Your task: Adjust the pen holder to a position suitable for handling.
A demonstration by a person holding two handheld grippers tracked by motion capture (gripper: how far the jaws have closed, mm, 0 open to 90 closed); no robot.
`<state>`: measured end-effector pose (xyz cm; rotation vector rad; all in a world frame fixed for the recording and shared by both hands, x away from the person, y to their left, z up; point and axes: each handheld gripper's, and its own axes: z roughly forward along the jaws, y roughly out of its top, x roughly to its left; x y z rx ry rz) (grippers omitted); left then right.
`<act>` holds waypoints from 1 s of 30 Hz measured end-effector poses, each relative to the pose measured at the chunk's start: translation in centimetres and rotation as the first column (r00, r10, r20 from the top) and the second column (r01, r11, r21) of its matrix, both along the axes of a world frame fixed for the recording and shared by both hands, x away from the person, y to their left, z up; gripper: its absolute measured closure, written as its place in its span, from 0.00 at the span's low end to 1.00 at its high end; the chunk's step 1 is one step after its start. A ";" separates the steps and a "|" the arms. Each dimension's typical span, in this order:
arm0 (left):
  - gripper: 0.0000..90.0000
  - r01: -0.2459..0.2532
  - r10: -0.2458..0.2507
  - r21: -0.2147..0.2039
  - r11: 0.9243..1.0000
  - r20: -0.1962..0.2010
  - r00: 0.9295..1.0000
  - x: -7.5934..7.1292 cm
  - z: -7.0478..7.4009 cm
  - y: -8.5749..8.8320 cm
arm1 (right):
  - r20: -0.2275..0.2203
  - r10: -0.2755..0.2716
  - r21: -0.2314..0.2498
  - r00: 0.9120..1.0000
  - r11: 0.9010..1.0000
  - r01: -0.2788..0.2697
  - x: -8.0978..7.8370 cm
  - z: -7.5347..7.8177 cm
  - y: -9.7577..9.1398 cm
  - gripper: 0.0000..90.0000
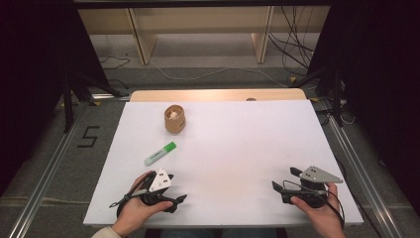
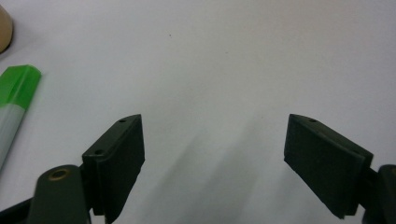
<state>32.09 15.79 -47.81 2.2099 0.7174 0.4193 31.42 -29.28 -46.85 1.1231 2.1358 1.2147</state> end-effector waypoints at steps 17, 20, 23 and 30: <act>0.25 0.022 -0.021 0.018 1.000 -0.014 1.000 -0.1 -0.3 -0.3 | -0.001 -0.010 0.002 1.000 1.000 0.010 0.2 0.0 -0.1 0.18; 0.25 0.023 -0.023 0.021 0.999 -0.015 1.000 0.0 -0.2 -0.4 | 0.004 -0.006 0.001 1.000 1.000 0.006 0.1 0.0 0.0 0.18; 0.25 0.016 -0.016 0.019 1.000 -0.011 1.000 0.0 -0.2 -0.4 | 0.005 -0.002 -0.001 1.000 1.000 0.002 0.1 0.0 0.0 0.18; 0.25 0.009 -0.009 0.019 1.000 -0.009 1.000 0.1 -0.2 -0.3 | 0.012 0.001 0.000 1.000 1.000 -0.001 0.0 0.0 -0.1 0.18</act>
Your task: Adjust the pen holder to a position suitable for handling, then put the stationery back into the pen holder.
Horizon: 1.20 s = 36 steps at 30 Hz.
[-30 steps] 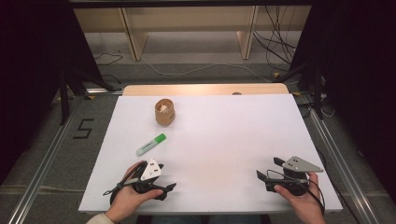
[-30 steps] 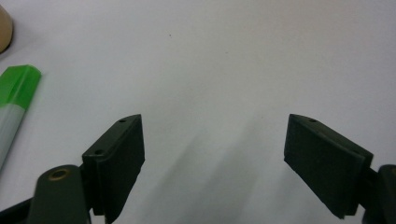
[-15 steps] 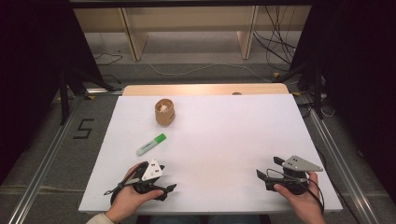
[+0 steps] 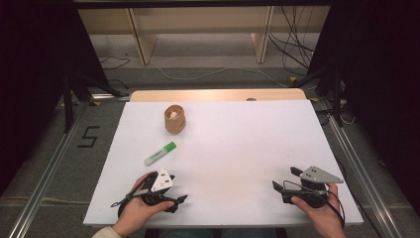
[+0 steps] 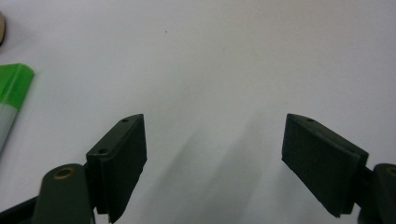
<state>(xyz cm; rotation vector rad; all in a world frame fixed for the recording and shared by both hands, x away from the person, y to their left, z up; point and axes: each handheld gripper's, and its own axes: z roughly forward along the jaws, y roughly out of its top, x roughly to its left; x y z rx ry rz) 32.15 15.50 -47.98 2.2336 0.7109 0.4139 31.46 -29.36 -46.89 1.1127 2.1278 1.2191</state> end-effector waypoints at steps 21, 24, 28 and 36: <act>0.24 -0.009 0.009 -0.004 1.000 0.006 1.000 0.0 0.0 0.1 | -0.001 0.003 -0.006 1.000 1.000 -0.003 -0.1 0.0 0.0 0.18; 0.24 -0.011 0.011 -0.005 1.000 0.006 1.000 0.1 0.0 0.1 | 0.001 0.004 -0.002 1.000 1.000 -0.004 0.0 0.0 0.0 0.18; 0.25 -0.028 0.028 -0.015 0.999 0.014 0.999 0.1 0.0 0.2 | -0.002 0.003 -0.004 1.000 1.000 -0.003 -0.1 0.1 0.0 0.18; 0.32 -0.114 0.116 -0.045 0.992 0.037 0.993 1.0 0.5 1.2 | 0.000 -0.008 0.000 1.000 1.000 0.008 0.3 0.2 0.2 0.18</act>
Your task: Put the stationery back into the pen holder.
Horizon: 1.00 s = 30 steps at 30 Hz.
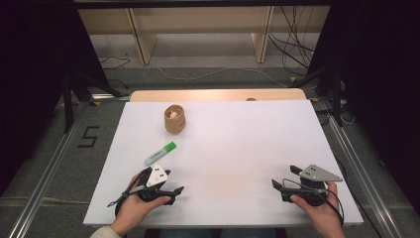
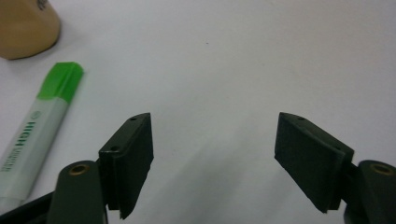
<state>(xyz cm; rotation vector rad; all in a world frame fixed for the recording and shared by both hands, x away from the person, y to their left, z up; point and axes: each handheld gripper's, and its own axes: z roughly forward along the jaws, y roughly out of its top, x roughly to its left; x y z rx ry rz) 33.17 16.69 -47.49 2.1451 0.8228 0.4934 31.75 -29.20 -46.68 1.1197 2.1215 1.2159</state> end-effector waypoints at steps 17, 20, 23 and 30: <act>0.41 -0.121 0.124 0.066 0.990 -0.029 0.992 5.4 2.2 2.7 | 0.000 -0.001 -0.005 1.000 1.000 0.001 -0.1 -0.1 0.0 0.18; 0.43 -0.100 0.106 0.097 0.990 -0.059 0.993 7.2 2.3 3.1 | -0.002 -0.003 -0.008 1.000 1.000 0.003 -0.1 0.0 0.0 0.18; 0.44 -0.084 0.096 0.134 0.987 -0.092 0.991 8.7 2.3 3.0 | -0.002 0.000 -0.009 1.000 1.000 0.000 -0.1 -0.1 0.0 0.18; 0.52 -0.036 0.074 0.221 0.975 -0.164 0.984 12.2 2.1 2.1 | -0.007 0.004 -0.010 1.000 1.000 -0.004 0.0 -0.2 0.1 0.18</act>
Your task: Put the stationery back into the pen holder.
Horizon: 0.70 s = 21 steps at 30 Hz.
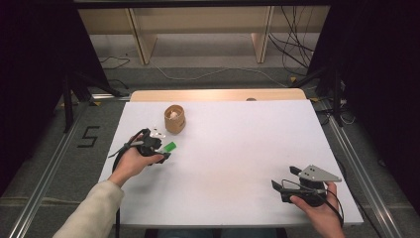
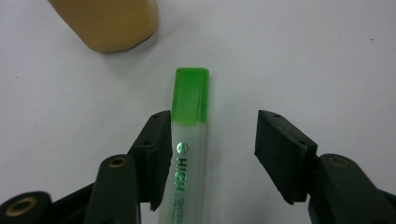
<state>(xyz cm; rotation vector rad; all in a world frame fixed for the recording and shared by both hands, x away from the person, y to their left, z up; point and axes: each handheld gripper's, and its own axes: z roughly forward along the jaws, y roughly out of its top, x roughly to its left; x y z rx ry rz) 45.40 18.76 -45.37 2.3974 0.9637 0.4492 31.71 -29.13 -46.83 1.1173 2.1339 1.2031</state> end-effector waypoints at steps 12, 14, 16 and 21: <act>0.55 0.050 -0.037 0.127 0.991 -0.103 0.994 3.1 -0.2 -1.7 | -0.006 0.003 -0.002 1.000 1.000 -0.003 0.0 -0.1 0.0 0.18; 0.55 0.045 -0.031 0.132 0.990 -0.108 0.994 3.2 -0.3 -1.8 | -0.006 0.002 -0.002 1.000 1.000 -0.002 0.0 0.0 0.0 0.18; 0.56 0.026 -0.009 0.138 0.990 -0.120 0.993 3.7 -0.5 -2.0 | -0.007 0.002 -0.003 1.000 1.000 -0.002 0.0 -0.1 0.0 0.18; 0.59 0.021 0.001 0.151 0.988 -0.146 0.989 4.6 -0.5 -2.3 | -0.006 0.005 -0.004 1.000 1.000 -0.005 0.0 -0.1 0.1 0.18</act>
